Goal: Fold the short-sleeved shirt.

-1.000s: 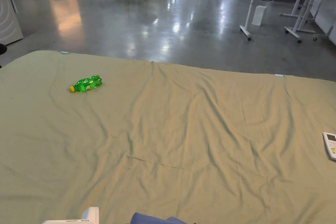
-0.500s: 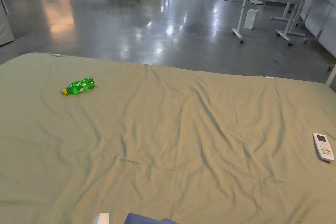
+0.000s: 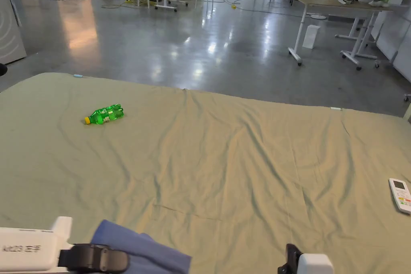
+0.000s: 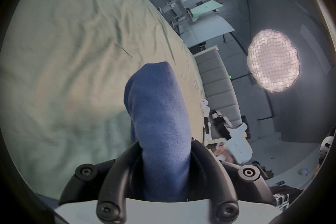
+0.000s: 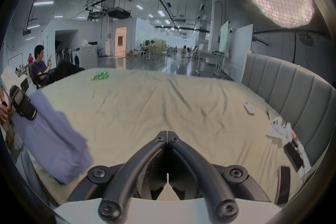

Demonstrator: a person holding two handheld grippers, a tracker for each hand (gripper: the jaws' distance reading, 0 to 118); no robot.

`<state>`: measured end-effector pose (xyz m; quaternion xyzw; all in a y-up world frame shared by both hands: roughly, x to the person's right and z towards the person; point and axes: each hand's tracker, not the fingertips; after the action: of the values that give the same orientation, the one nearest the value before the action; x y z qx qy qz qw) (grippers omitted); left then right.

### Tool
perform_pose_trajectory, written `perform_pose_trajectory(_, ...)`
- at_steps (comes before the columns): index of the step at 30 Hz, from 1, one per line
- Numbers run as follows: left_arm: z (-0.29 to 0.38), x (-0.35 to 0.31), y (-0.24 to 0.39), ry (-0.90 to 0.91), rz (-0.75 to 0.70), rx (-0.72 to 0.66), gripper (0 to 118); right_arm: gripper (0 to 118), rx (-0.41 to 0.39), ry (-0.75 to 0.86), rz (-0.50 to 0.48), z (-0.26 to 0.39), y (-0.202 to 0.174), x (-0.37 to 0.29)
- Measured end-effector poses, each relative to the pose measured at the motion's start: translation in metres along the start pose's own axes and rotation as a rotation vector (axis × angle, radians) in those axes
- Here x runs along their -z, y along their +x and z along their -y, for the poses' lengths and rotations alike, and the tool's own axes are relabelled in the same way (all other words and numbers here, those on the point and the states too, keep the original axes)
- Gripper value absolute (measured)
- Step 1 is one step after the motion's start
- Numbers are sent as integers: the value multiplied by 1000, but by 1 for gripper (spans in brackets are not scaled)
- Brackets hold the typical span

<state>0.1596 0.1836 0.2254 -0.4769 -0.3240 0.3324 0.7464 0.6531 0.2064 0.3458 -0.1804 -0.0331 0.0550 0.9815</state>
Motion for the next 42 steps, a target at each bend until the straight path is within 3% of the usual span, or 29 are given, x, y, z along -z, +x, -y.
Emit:
perform_pose_trajectory(4, -32, -56, -34, 27, -51, -10, 23, 0, -10, 71, 40, -37, 20, 3)
perform_pose_trajectory(11, -79, -133, -92, 4, -264, 11, 23, 0, -8, 110, 106, -66, 39, 0)
perform_pose_trajectory(19, -111, -169, -127, -106, -623, 41, 25, 0, -1, 55, 134, -50, 39, 3)
perform_pose_trajectory(20, -111, -169, -132, -107, -666, 39, 26, 0, 1, 42, 132, -48, 38, 5)
perform_pose_trajectory(24, -93, -153, -120, -93, -873, 61, 60, 0, 13, 2, 108, -41, 33, 11)
perform_pose_trajectory(27, -93, -166, -122, -50, -941, 95, 66, 0, 13, -6, 99, -35, 34, 17)
perform_pose_trajectory(31, -102, -171, -104, 90, -1069, 160, 66, 0, 13, -8, 89, -36, 34, 20)
perform_pose_trajectory(35, -96, -157, -74, 260, -1050, 258, 66, 0, 13, -2, 81, -38, 33, 19)
perform_pose_trajectory(39, -73, -117, -32, 468, -1001, 453, 66, 0, 61, 11, 78, -42, 30, 17)
perform_pose_trajectory(42, -48, -77, -1, 609, -933, 558, 66, 0, 49, 46, 90, -45, 26, 16)
